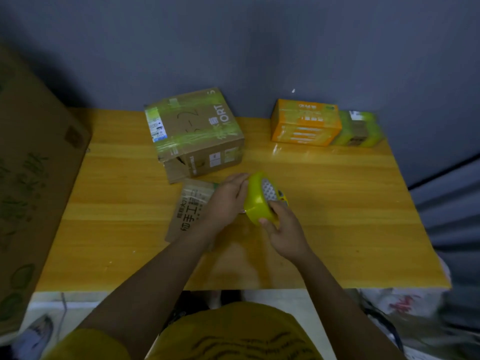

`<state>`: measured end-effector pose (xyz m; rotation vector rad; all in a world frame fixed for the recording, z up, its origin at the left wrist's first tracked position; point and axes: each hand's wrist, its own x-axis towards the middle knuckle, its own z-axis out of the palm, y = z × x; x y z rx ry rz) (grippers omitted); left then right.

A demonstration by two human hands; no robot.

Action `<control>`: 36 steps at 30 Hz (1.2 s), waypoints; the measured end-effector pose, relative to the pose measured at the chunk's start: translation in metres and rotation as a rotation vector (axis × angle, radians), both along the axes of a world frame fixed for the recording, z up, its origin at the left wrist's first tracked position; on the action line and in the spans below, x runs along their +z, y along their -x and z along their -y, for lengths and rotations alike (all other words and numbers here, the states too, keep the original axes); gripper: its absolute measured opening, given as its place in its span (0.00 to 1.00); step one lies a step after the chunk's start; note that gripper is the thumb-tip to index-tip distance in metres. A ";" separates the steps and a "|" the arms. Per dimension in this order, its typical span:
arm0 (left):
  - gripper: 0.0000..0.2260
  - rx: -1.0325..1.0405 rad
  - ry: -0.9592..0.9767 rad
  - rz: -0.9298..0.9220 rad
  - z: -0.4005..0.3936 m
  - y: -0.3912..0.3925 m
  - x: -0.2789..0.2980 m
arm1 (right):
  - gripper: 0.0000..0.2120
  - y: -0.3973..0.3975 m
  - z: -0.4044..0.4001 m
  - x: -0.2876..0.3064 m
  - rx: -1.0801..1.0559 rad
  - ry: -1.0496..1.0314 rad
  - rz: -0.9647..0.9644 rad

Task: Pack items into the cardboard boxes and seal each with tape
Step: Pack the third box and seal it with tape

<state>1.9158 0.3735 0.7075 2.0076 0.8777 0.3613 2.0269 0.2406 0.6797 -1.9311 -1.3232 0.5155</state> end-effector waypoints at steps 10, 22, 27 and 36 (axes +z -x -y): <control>0.12 0.048 -0.515 0.141 0.008 0.004 0.045 | 0.22 0.001 -0.027 0.022 -0.118 -0.147 -0.077; 0.09 0.139 -0.442 0.123 -0.014 0.013 0.083 | 0.13 0.009 -0.050 0.052 -0.077 -0.344 -0.087; 0.07 0.194 -0.451 0.084 -0.013 0.014 0.093 | 0.13 0.014 -0.054 0.060 -0.058 -0.393 -0.076; 0.12 0.276 -0.457 0.023 -0.016 0.020 0.098 | 0.11 0.021 -0.063 0.064 -0.054 -0.407 -0.057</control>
